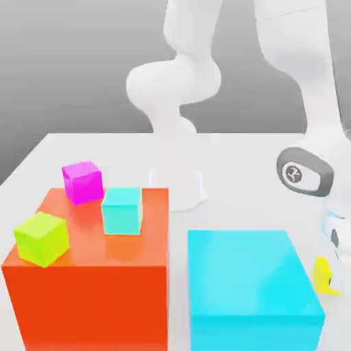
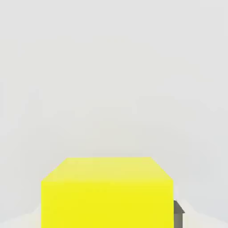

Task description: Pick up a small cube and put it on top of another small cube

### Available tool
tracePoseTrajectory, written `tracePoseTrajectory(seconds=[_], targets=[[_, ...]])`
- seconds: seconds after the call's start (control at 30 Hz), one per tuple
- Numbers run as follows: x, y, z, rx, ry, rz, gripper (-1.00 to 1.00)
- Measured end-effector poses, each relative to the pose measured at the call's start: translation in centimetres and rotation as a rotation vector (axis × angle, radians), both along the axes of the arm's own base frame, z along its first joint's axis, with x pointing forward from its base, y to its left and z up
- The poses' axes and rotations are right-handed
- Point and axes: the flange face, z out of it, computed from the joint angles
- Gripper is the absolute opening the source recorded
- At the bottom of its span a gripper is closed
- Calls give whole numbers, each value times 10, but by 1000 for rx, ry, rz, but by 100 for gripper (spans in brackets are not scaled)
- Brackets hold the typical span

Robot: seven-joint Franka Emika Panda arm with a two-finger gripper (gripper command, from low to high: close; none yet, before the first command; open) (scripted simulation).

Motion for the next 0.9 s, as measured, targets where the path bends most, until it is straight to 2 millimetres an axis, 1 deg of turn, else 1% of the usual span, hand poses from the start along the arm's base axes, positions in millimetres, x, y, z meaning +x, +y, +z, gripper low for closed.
tracePoseTrajectory(seconds=[0.03,0.07,0.13,0.17,0.2,0.23,0.3,0.43,0.53,0.6,0.7,0.8,0.83,0.87,0.9], targets=[[1,-2,12,0,0,-4,-100],[9,-12,25,-2,-2,-32,-100],[31,-42,51,-4,-6,-115,-100],[42,-61,64,-5,-7,-164,-100],[56,-88,77,-6,-9,-232,-100],[64,-108,89,-7,-10,-281,-100],[79,-158,115,-9,-12,-397,-100],[83,-229,162,-10,-14,-560,-100],[74,-292,196,-10,-13,-708,-100],[62,-335,216,-9,-12,-809,-100],[35,-394,244,-6,-8,-963,-100],[-4,-447,268,0,-2,-1116,-100],[-17,-462,273,3,0,-1162,-100],[-23,-469,268,4,1,-1186,-100],[-26,-473,258,4,1,-1198,-100]])
